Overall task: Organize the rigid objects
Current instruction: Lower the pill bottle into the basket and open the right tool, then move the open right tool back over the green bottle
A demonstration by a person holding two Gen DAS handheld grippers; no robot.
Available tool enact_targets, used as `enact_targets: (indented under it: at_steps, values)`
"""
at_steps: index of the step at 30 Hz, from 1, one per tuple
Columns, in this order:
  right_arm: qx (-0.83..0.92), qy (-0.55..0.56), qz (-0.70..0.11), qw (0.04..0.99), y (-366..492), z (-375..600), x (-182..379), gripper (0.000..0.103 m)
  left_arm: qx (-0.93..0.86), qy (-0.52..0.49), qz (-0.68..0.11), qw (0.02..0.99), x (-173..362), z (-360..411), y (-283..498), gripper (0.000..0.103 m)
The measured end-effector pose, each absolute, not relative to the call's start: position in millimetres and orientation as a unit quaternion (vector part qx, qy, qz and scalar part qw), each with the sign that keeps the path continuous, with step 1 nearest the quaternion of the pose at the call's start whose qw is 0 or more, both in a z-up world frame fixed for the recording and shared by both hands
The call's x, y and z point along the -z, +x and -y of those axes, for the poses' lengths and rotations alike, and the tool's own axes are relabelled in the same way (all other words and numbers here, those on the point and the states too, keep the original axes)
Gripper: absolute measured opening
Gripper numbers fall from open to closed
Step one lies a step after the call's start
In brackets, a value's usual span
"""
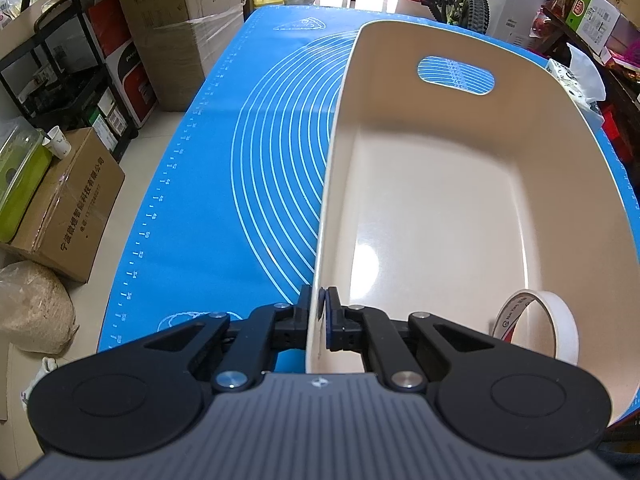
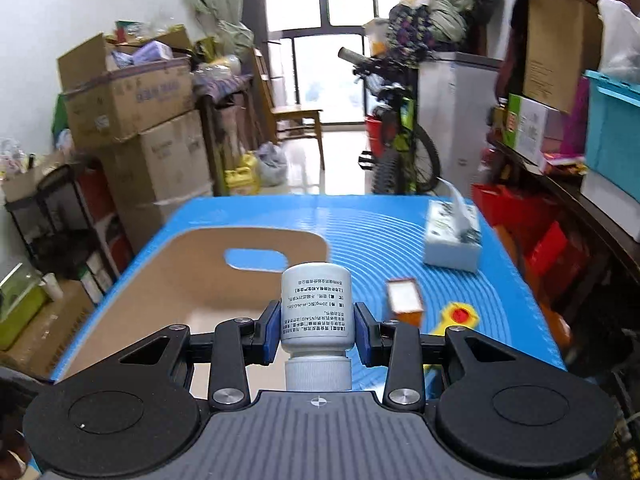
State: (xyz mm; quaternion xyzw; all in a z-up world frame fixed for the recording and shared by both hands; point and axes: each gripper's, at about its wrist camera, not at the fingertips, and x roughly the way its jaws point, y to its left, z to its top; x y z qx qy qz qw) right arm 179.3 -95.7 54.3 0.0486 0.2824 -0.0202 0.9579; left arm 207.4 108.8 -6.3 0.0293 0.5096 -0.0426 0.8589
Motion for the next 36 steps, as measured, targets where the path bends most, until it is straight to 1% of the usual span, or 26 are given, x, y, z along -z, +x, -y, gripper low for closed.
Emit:
enact_targets:
  at_steps: [7,10,20,22,25,26,28,36]
  values:
    - [-0.020,0.018,-0.289,0.957,199,62,-44,0.044,0.042,0.030,-0.509,0.859,6,-109,207,0.007]
    - [-0.051,0.016,-0.316,0.947,207,50,-36,0.044,0.040,0.031,-0.508,0.860,6,-108,207,0.007]
    - [-0.093,-0.040,-0.392,0.914,220,15,-7,0.045,0.040,0.031,-0.508,0.860,6,-108,207,0.008]
    - [-0.092,-0.042,-0.402,0.910,220,16,-3,0.051,0.040,0.031,-0.508,0.860,5,-108,207,0.008]
    - [-0.090,-0.033,-0.405,0.909,217,19,-4,0.054,0.039,0.031,-0.508,0.860,6,-108,207,0.008]
    - [-0.090,-0.027,-0.405,0.910,216,20,-7,0.063,0.039,0.032,-0.508,0.860,5,-108,207,0.008]
    - [-0.090,-0.016,-0.395,0.914,213,25,-13,0.073,0.039,0.032,-0.508,0.860,5,-108,207,0.008]
    - [-0.071,0.009,-0.361,0.930,202,49,-41,0.079,0.038,0.030,-0.509,0.860,4,-109,208,0.008]
